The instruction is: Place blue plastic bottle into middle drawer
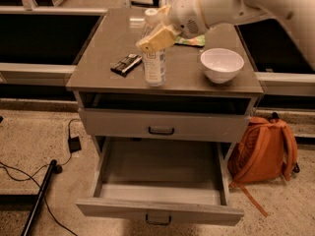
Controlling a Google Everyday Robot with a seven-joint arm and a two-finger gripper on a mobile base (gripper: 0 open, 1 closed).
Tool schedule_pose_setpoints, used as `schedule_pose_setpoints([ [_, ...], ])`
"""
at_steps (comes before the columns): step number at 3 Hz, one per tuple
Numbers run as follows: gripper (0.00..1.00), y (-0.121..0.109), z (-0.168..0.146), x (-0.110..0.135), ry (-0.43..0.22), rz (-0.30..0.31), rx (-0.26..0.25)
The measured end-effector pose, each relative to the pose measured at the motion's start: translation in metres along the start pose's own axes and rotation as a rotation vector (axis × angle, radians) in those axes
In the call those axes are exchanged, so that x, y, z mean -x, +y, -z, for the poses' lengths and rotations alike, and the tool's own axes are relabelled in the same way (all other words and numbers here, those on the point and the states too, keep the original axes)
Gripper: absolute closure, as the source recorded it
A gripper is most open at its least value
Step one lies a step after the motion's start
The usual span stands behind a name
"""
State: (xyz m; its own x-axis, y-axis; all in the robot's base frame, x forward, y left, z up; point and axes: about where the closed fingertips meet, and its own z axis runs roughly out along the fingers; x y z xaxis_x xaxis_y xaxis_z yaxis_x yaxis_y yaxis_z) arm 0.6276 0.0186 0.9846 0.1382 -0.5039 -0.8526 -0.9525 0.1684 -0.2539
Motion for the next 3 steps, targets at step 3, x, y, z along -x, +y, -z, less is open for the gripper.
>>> schedule_pose_setpoints([
  [3,1.0,0.076,0.014,-0.06,0.007,0.063,-0.048],
])
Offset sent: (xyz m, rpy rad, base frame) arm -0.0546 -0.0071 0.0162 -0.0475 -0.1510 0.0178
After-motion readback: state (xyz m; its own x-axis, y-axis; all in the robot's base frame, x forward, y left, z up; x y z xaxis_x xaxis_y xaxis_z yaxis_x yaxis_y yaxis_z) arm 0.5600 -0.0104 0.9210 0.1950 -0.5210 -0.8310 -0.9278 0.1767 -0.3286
